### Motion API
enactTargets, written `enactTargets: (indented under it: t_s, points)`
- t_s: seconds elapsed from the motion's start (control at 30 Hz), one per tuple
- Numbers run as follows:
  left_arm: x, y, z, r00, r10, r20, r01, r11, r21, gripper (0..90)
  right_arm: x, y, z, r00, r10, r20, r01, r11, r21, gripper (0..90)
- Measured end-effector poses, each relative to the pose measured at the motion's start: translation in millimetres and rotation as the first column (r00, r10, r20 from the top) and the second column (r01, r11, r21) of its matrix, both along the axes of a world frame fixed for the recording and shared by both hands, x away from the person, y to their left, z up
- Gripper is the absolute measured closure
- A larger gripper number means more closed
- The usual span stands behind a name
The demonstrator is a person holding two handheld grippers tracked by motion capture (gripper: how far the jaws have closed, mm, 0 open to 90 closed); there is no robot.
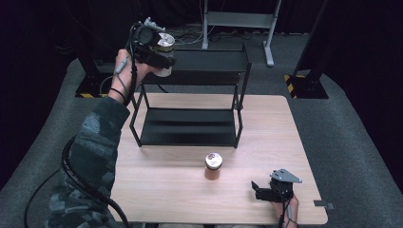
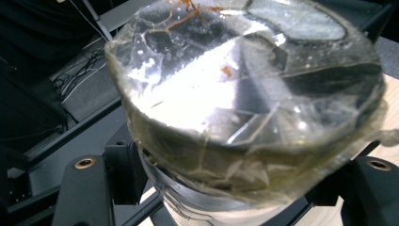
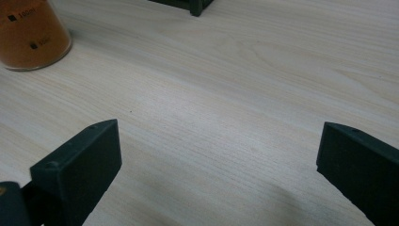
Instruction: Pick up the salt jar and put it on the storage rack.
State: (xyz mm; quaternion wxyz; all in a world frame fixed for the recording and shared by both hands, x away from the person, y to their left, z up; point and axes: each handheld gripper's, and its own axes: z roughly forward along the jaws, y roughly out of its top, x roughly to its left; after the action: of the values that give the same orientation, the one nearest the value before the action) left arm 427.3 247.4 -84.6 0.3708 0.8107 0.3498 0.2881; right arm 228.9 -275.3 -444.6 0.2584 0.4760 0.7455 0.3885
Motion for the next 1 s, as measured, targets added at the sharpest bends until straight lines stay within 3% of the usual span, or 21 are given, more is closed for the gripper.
enactTargets:
  t_s: [1.0]
  points:
    - [27.7, -13.0, -10.3, 0.9955, 0.095, 0.003, -0.094, 0.9919, -0.085, 30.8, 0.9, 0.0, 0.4, 1.0, 0.001, -0.005, -0.001, 1.0, 0.0, 0.0]
